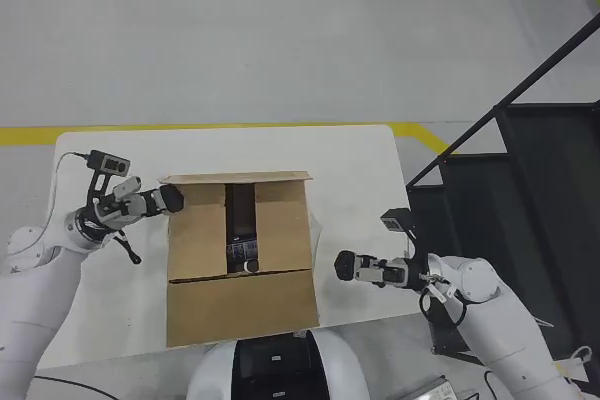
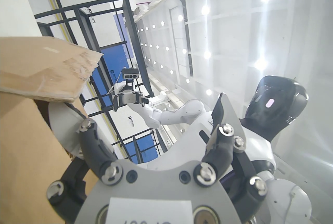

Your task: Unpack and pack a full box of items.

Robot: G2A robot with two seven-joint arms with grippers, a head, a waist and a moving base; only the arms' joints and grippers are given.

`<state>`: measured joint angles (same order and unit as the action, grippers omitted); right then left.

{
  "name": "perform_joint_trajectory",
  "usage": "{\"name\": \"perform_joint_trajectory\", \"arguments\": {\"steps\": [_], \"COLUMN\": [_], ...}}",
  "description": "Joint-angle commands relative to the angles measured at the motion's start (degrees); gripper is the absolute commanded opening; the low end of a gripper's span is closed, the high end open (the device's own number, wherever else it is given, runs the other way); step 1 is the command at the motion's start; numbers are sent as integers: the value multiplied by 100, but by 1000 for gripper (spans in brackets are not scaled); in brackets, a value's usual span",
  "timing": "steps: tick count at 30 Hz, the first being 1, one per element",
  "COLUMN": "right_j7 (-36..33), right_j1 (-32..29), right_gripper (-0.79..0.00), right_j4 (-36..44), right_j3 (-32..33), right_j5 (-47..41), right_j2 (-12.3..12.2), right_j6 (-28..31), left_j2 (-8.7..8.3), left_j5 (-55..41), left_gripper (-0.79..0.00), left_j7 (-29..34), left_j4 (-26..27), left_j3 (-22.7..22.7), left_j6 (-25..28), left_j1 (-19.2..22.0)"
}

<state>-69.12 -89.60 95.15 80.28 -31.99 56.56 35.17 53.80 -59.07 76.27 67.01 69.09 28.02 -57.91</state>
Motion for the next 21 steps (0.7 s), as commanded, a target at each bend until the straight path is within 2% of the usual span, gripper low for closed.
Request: {"name": "perform_joint_trajectory", "arguments": {"steps": [1, 8, 14, 16, 18, 21], "right_j7": [31, 116, 220, 253, 264, 250], "right_j1": [-38, -132, -93, -109, -161, -203], "right_gripper": [0, 0, 0, 0, 0, 0], "right_j4": [-7, -165, -436, -490, -509, -565], "right_j3": [53, 145, 183, 214, 244, 249], "right_j5": [-56, -199, -284, -362, -483, -537], "right_j2": [-22, -76, -99, -106, -117, -131], "right_j6": [31, 116, 220, 253, 264, 250], "left_j2": [97, 421, 711, 779, 776, 706], "left_j5": [-162, -561, 45, -23, -14, -126], "left_gripper": [0, 0, 0, 0, 0, 0], "left_j7": [-6, -71, -558, -551, -397, 153], "left_j4": [-247, -1144, -2089, -2068, -1962, -1678], "left_j3": [-89, -363, -787, -827, -756, -528], "left_j6": [6, 70, 557, 552, 398, -152], "left_j1": [315, 1197, 1892, 1927, 1852, 1542]}}
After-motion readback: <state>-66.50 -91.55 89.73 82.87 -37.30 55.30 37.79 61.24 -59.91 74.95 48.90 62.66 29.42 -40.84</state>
